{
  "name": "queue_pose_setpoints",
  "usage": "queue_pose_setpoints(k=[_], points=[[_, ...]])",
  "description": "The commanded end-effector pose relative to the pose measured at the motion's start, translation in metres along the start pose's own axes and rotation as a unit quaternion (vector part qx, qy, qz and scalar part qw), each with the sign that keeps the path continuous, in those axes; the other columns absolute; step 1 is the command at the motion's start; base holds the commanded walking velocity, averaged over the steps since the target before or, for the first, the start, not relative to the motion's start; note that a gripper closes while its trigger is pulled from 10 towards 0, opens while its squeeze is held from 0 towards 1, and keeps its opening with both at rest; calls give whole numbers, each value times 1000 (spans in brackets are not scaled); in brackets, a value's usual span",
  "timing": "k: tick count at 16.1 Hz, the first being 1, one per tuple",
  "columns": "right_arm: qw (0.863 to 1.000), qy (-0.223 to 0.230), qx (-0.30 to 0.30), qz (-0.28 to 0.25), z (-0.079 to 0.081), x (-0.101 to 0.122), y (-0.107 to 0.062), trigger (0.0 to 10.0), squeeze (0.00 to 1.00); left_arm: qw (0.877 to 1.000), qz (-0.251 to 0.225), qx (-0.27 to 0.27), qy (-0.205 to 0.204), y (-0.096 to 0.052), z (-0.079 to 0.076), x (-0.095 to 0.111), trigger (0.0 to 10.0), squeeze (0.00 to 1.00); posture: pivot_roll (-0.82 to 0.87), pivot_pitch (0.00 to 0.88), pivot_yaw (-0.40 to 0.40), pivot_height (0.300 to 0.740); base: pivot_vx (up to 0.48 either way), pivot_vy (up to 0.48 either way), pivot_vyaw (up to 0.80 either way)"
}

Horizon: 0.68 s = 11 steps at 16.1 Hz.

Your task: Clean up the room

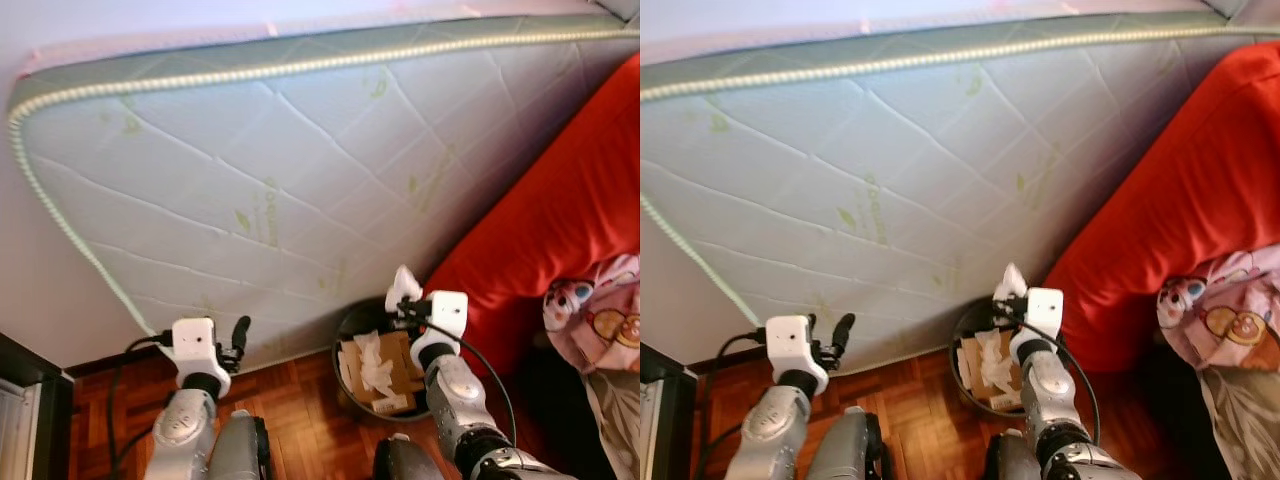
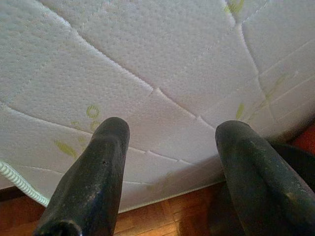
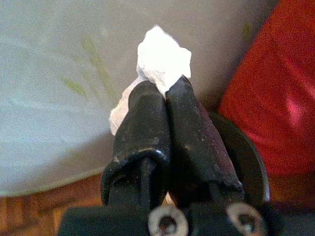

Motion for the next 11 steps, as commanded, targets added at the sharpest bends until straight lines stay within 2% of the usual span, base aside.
queue_pose_setpoints(k=[1, 4, 5, 7, 11], points=[[1000, -9, -6, 25, -5, -11, -4, 10000, 0, 1000, 8, -16, 10, 1, -6, -1, 10000, 0, 63, 245, -79, 648, 0, 0, 0], [999, -17, -21, 28, -13, -9, -3, 10000, 0, 1000, 9, -10, 9, 0, -3, -1, 10000, 0, 59, 270, -84, 648, 0, 0, 0], [999, -7, -29, 35, -15, -11, -3, 10000, 0, 1000, 9, -9, 7, -2, -4, -1, 10000, 0, 60, 282, -84, 643, 0, 0, 0], [999, -3, -30, 29, -14, -15, -7, 10000, 0, 1000, 13, -11, 5, -6, -7, -3, 10000, 0, 57, 303, -85, 623, 0, 0, 0], [998, -3, -38, 56, -14, -26, -10, 10000, 0, 1000, 17, -12, 5, -13, -7, -3, 10000, 0, 66, 338, -84, 623, 0, 0, 0]])
Point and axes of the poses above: a point about 5 cm out from each wrist's last joint towards the gripper, its own y axis pointing out of the wrist towards the gripper, its own x axis along the axis of the wrist's last joint, z = x × y, the point moved 4 cm from there along y, pointing out of the wrist towards the gripper, and after that the axes turned 3 degrees about -y, right-handed, at the moved point
